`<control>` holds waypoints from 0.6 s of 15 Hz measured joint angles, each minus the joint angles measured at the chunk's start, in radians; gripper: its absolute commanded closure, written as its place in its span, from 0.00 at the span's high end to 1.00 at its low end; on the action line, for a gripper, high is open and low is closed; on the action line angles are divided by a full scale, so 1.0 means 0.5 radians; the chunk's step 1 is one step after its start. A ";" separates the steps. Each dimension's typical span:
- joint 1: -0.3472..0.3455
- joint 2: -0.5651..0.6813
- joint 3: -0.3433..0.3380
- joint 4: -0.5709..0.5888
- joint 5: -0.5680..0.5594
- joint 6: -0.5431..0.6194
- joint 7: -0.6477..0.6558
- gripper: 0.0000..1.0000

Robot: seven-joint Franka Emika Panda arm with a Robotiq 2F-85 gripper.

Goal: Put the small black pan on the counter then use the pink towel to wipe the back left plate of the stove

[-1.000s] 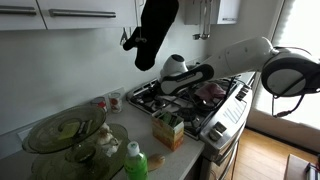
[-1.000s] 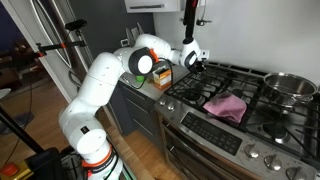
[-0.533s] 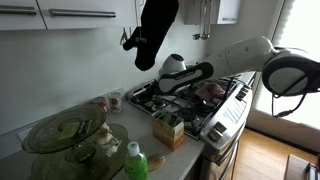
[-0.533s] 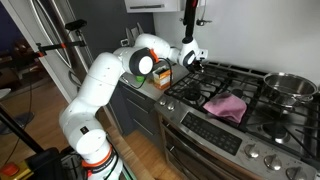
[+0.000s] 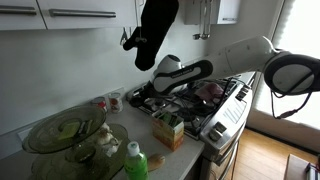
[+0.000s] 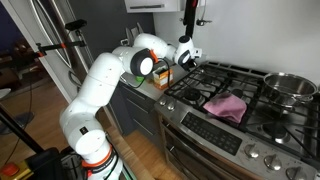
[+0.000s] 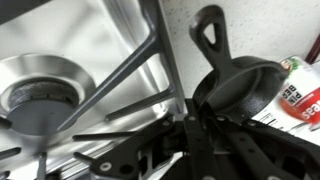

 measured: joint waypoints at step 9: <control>0.065 0.006 0.055 -0.006 -0.009 -0.320 -0.164 0.02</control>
